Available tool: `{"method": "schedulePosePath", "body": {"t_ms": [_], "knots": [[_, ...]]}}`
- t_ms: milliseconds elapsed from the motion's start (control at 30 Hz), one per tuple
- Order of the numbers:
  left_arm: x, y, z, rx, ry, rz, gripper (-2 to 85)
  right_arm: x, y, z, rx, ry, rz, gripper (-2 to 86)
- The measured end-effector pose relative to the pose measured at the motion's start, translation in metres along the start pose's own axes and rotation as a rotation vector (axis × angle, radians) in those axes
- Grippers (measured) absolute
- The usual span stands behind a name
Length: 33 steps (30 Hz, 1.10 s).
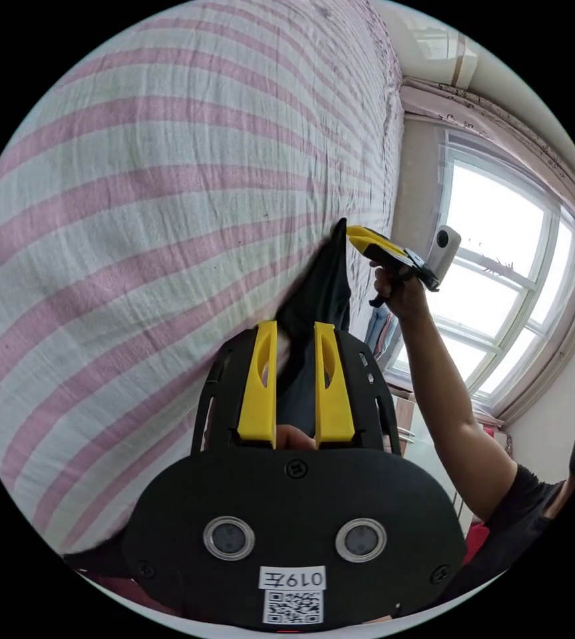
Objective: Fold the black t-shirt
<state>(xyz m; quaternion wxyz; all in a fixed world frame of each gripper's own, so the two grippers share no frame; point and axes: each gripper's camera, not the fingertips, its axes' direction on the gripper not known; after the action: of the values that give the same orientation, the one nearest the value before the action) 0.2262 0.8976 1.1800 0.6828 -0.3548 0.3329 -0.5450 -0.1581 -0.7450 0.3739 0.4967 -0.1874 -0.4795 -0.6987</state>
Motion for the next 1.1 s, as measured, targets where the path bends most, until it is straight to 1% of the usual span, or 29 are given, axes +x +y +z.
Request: {"method": "schedulePosePath", "body": {"t_ms": [167,267,367,433,500,667,800,867,1000,1100], "knots": [[-0.002,0.008,0.002,0.079,0.024,-0.059,5.3,0.014,-0.003,-0.009,0.028,-0.055,0.011,8.3],[-0.003,0.008,0.003,0.076,0.048,-0.065,3.6,0.024,-0.008,-0.014,0.029,-0.091,0.011,7.9],[0.001,0.007,-0.002,0.066,0.055,-0.029,2.8,0.031,-0.017,-0.015,0.012,-0.120,0.000,7.5],[0.004,0.007,-0.006,0.052,0.059,-0.011,2.6,0.034,-0.026,-0.008,-0.048,-0.174,-0.015,7.4],[0.006,0.008,-0.009,0.040,0.062,-0.001,2.5,0.035,-0.033,-0.001,-0.111,-0.172,-0.024,7.2],[0.020,0.009,-0.020,0.011,0.049,0.046,2.1,0.039,-0.043,0.008,-0.170,-0.188,-0.030,6.2],[0.032,0.010,-0.029,-0.008,0.050,0.078,1.8,0.036,-0.040,0.019,-0.229,-0.209,-0.075,1.3],[0.043,0.011,-0.037,-0.015,0.026,0.107,1.6,0.033,-0.034,0.019,-0.215,-0.181,-0.094,-0.1],[0.068,0.016,-0.049,-0.015,-0.004,0.187,1.3,0.026,-0.005,0.014,-0.127,-0.198,-0.122,-0.8],[0.100,0.022,-0.058,-0.023,-0.067,0.309,1.2,0.016,0.026,0.007,-0.032,-0.192,-0.147,-0.7]]}}
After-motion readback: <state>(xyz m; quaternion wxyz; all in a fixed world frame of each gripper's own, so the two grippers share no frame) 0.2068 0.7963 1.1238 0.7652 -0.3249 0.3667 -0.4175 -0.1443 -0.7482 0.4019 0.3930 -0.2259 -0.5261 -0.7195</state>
